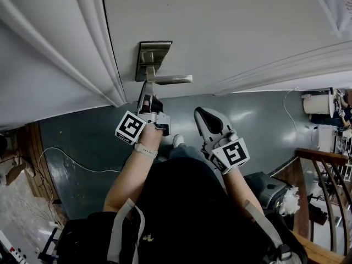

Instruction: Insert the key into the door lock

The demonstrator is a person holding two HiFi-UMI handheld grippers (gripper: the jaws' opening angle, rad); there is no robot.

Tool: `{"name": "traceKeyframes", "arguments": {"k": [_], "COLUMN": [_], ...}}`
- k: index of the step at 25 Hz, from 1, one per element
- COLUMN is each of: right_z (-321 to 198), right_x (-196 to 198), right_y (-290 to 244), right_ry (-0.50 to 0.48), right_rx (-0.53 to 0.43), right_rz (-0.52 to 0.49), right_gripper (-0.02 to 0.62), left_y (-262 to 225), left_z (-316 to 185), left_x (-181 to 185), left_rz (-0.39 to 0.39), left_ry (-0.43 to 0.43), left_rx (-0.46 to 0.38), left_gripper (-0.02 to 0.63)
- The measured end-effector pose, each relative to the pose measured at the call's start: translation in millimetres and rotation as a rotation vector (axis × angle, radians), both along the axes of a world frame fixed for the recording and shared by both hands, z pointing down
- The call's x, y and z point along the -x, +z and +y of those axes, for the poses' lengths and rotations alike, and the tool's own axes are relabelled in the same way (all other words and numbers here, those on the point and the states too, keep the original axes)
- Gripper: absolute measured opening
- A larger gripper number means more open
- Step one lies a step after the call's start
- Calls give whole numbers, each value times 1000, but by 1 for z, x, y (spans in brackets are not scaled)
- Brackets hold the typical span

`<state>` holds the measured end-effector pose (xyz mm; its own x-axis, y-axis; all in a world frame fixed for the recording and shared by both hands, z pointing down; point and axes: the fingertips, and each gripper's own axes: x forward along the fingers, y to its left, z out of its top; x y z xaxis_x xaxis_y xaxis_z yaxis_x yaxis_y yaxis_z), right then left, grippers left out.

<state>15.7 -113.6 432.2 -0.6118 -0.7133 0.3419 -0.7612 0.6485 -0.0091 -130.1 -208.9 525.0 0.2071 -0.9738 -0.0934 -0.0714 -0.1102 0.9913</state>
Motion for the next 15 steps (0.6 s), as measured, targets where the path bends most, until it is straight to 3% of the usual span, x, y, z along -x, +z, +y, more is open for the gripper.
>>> {"name": "traceKeyframes", "arguments": {"k": [8,15], "right_z": [1,2], "right_x": [4,14], "right_y": [-3,-6], "right_ry": [-23,-87], "right_rx": [-3,-6], "right_rz": [-22,-52], "right_gripper": [25,25], "left_y": [-1,1], "left_z": [10,30], "left_x": [-1,9], "left_rz": [-26,-110], "left_ry": [31,45], "left_rx": [22,63], "left_gripper": [28,28]}}
